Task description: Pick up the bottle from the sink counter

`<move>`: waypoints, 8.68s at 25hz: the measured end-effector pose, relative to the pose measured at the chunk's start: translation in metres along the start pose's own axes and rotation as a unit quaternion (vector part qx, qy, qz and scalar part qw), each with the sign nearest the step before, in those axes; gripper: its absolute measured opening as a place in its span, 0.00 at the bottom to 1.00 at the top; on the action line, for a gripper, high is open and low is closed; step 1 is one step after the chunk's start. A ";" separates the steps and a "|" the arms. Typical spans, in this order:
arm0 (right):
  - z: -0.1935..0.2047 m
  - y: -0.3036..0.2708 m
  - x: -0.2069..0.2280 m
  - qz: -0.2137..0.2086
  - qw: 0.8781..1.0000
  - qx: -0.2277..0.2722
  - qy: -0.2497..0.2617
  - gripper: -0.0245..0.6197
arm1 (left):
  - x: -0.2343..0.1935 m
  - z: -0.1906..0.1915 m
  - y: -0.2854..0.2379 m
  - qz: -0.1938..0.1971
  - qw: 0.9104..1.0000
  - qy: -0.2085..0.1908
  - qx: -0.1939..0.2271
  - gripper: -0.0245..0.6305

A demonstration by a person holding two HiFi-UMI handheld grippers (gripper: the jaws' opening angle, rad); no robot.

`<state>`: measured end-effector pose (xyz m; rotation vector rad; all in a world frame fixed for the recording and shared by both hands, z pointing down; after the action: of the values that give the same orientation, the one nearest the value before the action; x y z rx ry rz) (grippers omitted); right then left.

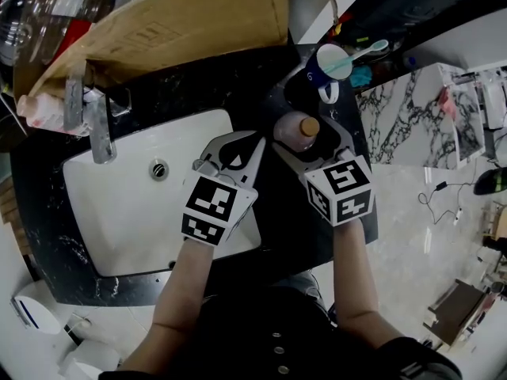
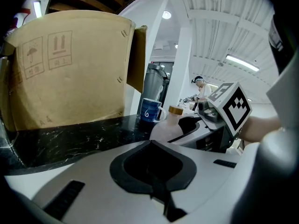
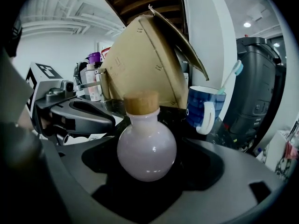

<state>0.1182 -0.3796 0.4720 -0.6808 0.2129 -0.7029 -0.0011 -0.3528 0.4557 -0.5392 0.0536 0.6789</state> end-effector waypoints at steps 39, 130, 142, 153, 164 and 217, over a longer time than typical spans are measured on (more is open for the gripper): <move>-0.004 -0.023 -0.004 -0.010 0.998 -0.035 0.047 0.67 | -0.011 0.009 0.008 -0.026 0.999 0.021 0.001 0.07; -0.055 0.172 -0.102 -0.098 0.944 0.312 -0.051 0.67 | 0.089 -0.064 0.139 0.043 0.983 -0.074 0.163 0.07; -0.048 0.173 -0.103 -0.100 0.946 0.305 -0.053 0.67 | 0.090 -0.042 0.125 0.037 0.991 -0.066 0.108 0.07; -0.033 0.167 -0.094 -0.086 0.948 0.296 -0.075 0.67 | 0.086 -0.034 0.119 0.024 0.993 -0.061 0.095 0.07; -0.029 0.163 -0.091 -0.082 0.951 0.286 -0.085 0.67 | 0.085 -0.038 0.119 0.038 0.992 -0.047 0.108 0.07; -0.024 0.152 -0.090 -0.104 0.948 0.278 -0.118 0.67 | 0.084 -0.030 0.108 0.041 0.995 -0.040 0.084 0.07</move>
<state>0.1209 -0.2475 0.3518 -0.2396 -0.2790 -0.8285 0.0030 -0.2485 0.3624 -0.3483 0.0568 0.7684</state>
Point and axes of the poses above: the fingertips, and each gripper's own axes: y backward along the fingers, x to its right, z out of its underside, the point moved 5 cm from there along y, backward along the fingers, and after that the axes turned 2 degrees about -x, right-handed, at the moved point
